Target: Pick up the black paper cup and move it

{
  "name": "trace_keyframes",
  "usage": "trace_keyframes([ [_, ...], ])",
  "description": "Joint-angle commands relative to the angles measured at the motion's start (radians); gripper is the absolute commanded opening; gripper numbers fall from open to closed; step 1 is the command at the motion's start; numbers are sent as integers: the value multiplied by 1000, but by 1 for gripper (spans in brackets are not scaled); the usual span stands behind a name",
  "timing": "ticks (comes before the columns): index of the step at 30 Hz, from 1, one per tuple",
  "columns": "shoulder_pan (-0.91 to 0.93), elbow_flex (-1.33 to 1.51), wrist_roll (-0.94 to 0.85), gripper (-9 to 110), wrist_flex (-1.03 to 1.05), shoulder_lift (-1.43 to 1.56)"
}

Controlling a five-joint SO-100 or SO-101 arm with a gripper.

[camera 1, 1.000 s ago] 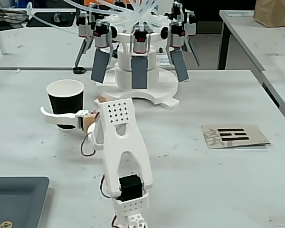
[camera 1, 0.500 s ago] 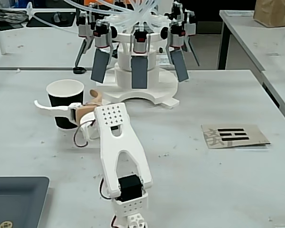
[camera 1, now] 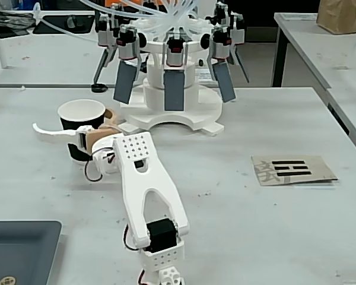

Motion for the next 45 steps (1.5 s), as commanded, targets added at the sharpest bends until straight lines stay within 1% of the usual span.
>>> trace_keyframes([
  [1, -17, -52, 6, 53, 8, 23],
  [9, -21, -54, 6, 50, 12, 18],
  [45, -23, -54, 6, 16, 15, 34],
])
